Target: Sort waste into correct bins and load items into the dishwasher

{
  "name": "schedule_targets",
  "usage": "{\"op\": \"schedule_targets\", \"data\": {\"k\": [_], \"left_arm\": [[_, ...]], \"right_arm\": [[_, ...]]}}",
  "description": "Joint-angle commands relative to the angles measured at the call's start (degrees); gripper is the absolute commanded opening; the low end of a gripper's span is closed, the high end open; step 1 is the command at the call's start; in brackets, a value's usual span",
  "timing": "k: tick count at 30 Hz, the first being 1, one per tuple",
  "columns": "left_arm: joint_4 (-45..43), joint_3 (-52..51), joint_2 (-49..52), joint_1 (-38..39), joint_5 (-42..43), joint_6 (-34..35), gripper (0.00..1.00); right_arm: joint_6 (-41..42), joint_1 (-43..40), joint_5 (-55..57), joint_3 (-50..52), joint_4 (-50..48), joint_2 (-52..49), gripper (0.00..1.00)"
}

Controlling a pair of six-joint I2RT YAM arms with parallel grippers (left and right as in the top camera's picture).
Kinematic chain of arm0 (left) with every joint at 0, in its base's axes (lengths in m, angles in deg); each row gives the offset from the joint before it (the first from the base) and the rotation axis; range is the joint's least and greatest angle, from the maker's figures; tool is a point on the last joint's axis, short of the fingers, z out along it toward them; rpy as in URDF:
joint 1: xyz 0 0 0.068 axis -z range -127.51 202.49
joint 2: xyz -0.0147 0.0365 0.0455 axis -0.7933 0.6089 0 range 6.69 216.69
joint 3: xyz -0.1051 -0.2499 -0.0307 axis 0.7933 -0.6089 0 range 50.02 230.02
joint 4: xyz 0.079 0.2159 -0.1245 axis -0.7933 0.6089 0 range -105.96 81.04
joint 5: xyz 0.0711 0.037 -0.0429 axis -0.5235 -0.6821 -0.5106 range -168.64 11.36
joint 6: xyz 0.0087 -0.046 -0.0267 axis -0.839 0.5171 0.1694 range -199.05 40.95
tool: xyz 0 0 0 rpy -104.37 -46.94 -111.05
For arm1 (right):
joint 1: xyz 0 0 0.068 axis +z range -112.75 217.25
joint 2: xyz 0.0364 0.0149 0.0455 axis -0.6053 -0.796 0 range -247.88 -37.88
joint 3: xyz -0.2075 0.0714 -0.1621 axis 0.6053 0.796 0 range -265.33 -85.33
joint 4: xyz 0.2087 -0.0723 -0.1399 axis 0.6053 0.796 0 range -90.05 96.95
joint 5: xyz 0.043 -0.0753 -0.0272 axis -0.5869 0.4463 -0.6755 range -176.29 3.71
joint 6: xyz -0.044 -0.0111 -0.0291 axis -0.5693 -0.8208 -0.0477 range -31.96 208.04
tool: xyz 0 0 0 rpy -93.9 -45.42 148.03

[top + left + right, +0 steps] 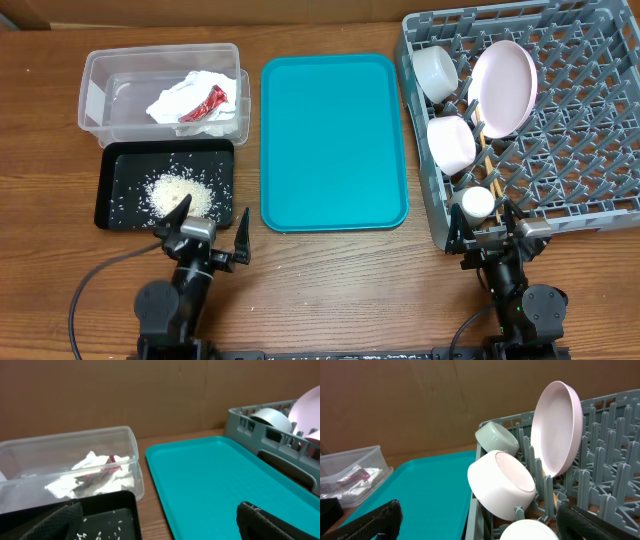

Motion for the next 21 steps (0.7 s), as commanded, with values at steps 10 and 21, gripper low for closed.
{"op": "schedule_targets", "data": {"k": [10,21], "left_arm": [[5.4,-5.1,-11.0,0.3,-2.8,-1.6,1.0],[5.3,-5.1,-10.9,0.3,-2.8,-1.5,1.0]], "right_arm": [[0.0,0.3,0.7,0.6,-0.4,0.6,1.0],[0.0,0.3,0.7,0.6,-0.4,0.6,1.0]]}}
